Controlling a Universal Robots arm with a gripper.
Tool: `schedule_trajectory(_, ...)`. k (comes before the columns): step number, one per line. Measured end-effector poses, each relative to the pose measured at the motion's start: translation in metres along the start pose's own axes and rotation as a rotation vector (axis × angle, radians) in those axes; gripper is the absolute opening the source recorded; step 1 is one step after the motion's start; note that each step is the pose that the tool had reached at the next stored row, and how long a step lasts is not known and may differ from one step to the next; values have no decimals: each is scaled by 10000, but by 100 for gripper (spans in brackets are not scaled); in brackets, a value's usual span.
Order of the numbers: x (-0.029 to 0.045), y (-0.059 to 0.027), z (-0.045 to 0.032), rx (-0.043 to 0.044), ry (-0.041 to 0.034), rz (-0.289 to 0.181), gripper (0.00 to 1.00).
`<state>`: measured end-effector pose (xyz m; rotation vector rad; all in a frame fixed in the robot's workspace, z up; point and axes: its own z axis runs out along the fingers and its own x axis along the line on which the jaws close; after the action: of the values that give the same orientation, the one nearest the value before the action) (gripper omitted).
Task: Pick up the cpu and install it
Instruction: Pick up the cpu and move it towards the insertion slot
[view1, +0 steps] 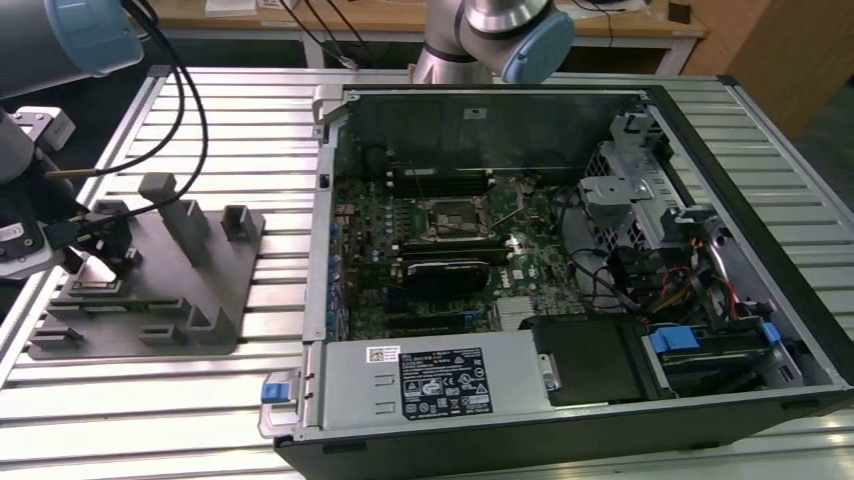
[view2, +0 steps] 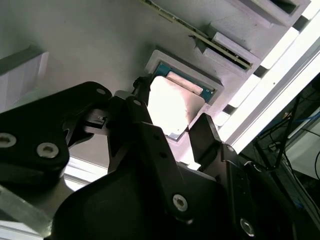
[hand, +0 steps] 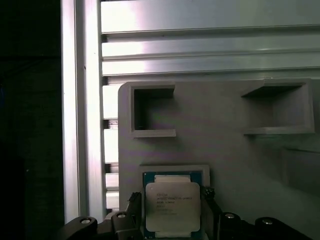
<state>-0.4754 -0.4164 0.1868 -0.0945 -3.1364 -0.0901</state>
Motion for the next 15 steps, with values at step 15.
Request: schedule_trajectory(15, -4, -1, 31, -26, 7, -109, 59)
